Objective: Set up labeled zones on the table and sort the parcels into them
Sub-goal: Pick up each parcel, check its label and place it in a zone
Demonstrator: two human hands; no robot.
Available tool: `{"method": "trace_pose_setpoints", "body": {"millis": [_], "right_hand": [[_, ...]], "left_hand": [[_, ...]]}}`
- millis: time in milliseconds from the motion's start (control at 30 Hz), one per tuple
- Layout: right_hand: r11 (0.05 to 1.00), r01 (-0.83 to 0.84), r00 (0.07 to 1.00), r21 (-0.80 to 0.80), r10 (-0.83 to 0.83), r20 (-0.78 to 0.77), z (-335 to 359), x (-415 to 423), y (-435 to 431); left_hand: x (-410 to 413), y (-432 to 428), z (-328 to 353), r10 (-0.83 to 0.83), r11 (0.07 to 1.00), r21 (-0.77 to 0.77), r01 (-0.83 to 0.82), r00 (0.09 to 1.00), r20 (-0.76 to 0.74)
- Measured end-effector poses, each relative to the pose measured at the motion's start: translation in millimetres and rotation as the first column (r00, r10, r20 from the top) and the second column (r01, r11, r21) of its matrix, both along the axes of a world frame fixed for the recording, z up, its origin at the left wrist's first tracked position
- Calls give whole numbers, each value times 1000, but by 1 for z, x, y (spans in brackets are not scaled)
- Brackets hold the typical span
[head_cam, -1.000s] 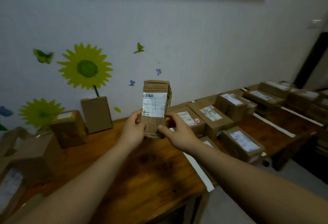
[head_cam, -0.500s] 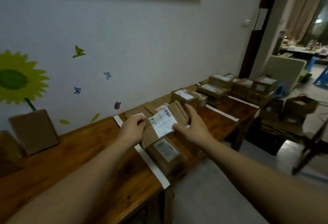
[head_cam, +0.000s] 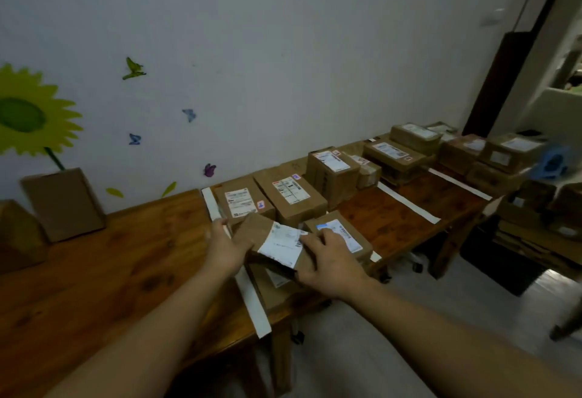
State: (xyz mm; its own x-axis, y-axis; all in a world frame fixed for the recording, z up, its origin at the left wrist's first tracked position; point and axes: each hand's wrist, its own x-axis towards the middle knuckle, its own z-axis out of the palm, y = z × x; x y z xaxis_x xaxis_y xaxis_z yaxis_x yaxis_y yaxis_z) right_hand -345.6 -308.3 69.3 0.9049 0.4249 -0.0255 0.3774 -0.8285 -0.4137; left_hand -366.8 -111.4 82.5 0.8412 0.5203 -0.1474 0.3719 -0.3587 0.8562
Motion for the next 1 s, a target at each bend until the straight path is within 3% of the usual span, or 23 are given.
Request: {"method": "trace_pose_setpoints", "body": {"millis": [67,133,233,367,567,800,1000], "right_hand": [[994,95,993,52,-91,-75,-16,5,18],[984,154,979,92,-139,-149,-31,8,37],[979,184,971,89,-167,-173,-51,10,59],[994,100,962,45,-85,-259,-71,20,73],[1000,-5,951,4,6,-309,-91,40,72],[977,-202,932,-75,168,-321,-80,82,59],[900,-415,897,-137,379,-227,-36,99,94]], "left_hand": [[-4,2,-11,16,960,-273,-54,990,-141],[-8,0,-22,-124,903,-429,13,965,-232],[0,2,-43,-238,864,-495,93,941,-240],[17,17,-60,-217,831,-552,66,952,-213],[34,16,-82,-269,878,-453,153,942,-203],[48,3,-76,-199,958,-261,123,936,-291],[24,47,-48,8,1000,8,-5,911,-413]]}}
